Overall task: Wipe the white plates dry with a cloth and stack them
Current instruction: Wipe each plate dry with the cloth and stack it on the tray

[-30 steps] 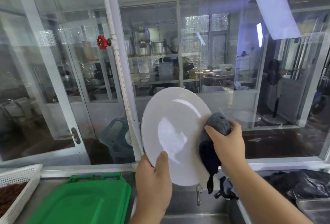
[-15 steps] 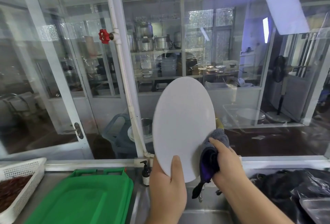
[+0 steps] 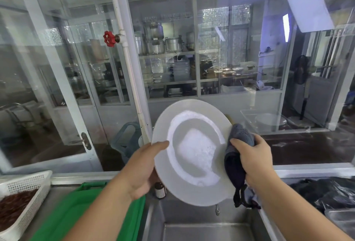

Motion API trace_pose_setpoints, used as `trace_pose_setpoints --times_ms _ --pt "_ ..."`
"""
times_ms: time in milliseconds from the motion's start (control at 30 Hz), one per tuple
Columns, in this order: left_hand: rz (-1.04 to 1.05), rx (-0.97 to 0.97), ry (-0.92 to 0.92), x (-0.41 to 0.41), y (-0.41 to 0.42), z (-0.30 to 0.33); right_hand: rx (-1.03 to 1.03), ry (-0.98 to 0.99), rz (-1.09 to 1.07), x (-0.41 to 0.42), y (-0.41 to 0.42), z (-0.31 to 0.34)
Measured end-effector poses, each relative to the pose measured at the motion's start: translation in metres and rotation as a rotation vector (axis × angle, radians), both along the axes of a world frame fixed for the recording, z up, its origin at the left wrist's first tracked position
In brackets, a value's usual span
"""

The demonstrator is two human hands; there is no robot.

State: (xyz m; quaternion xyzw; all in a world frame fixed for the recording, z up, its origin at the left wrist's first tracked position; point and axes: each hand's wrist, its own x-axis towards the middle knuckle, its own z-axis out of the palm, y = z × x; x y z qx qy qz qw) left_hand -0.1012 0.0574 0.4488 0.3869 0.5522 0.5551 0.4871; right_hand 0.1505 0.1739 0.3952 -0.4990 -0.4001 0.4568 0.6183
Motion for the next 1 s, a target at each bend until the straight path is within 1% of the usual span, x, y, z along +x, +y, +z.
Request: trace_pose_setpoints --times_ms 67,133,267,333,400,500,533,567,633,700,800,867,933,1000 --pt "-0.039 -0.077 0.057 -0.012 0.005 0.004 0.045 -0.091 0.009 0.005 0.002 0.004" --pt "-0.077 -0.102 0.134 -0.018 0.009 0.007 0.083 -0.138 0.026 0.008 0.004 0.010" --pt "-0.105 -0.051 0.309 -0.017 0.010 0.009 0.125 -0.201 0.016 0.009 0.005 0.020" --pt "-0.089 -0.001 0.343 -0.012 0.009 0.006 0.164 -0.228 -0.029 0.009 -0.001 0.024" --pt "-0.090 0.048 0.324 -0.003 0.006 0.003 0.250 -0.335 -0.064 0.005 -0.011 0.027" --pt "-0.118 0.129 0.319 0.012 0.004 -0.003 0.420 -0.604 -0.055 -0.012 -0.024 0.028" --pt "-0.127 0.146 0.330 0.016 0.005 -0.005 0.470 -0.665 -0.028 -0.020 -0.028 0.030" --pt "-0.140 0.155 0.341 0.021 0.006 -0.007 0.519 -0.693 0.012 -0.029 -0.033 0.032" --pt "-0.168 0.181 0.371 0.029 0.007 -0.011 0.653 -0.681 0.115 -0.048 -0.046 0.040" --pt "-0.194 0.220 0.356 0.034 0.007 -0.017 0.792 -0.674 0.229 -0.063 -0.057 0.046" --pt "-0.192 0.263 0.297 0.033 0.003 -0.024 0.950 -0.789 0.338 -0.070 -0.060 0.054" --pt "-0.150 0.274 0.284 0.031 0.000 -0.027 0.984 -0.852 0.336 -0.069 -0.053 0.064" --pt "-0.082 0.268 0.256 0.032 -0.004 -0.030 0.948 -0.884 0.277 -0.067 -0.044 0.077" --pt "-0.025 0.274 0.212 0.033 -0.007 -0.034 0.876 -0.895 0.172 -0.061 -0.031 0.087"
